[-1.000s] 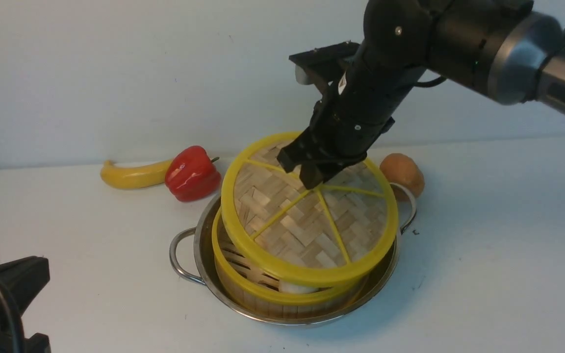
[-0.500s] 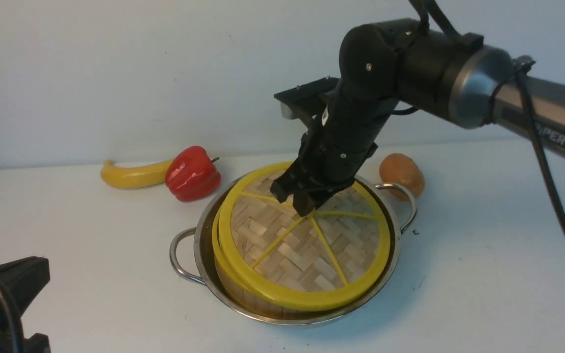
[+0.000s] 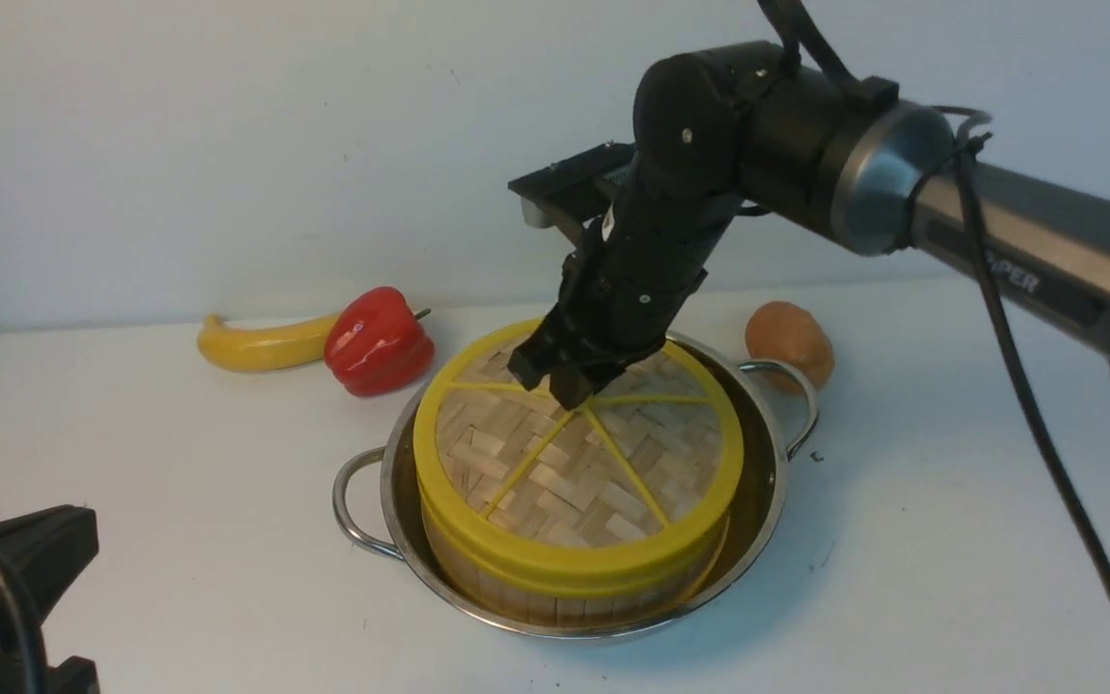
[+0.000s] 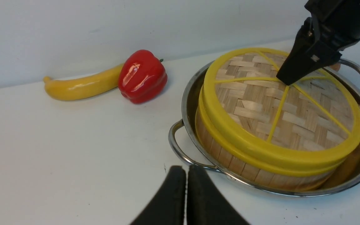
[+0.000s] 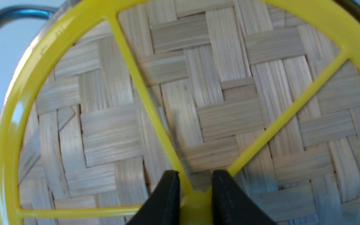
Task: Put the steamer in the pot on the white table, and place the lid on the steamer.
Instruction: 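Place the bamboo steamer lid onto the steamer basket in the pot with the right gripper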
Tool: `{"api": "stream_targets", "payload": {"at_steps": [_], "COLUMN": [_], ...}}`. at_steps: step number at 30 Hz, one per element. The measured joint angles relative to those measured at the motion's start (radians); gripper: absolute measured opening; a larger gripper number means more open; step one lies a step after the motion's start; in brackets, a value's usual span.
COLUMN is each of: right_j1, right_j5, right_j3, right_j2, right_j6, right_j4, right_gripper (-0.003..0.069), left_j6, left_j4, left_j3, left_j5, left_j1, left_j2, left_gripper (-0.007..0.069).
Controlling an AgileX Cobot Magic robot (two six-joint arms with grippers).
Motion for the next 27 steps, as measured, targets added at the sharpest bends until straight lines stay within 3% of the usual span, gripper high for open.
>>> {"api": "stream_targets", "payload": {"at_steps": [19, 27], "right_j1": [0.003, 0.003], "right_j5": [-0.005, -0.019], "right_j3": [-0.016, 0.094], "right_j2": [0.012, -0.049], "right_j6": [0.048, 0.048], "right_j4": [-0.046, -0.111], "right_gripper": [0.0141, 0.0141], "left_j6": [0.0, 0.0], "left_j4": [0.0, 0.0], "left_j3": [0.0, 0.0], "left_j5": [0.023, 0.023], "left_j1": [0.0, 0.0], "left_j2": [0.0, 0.0], "left_gripper": [-0.0001, -0.0001]}}
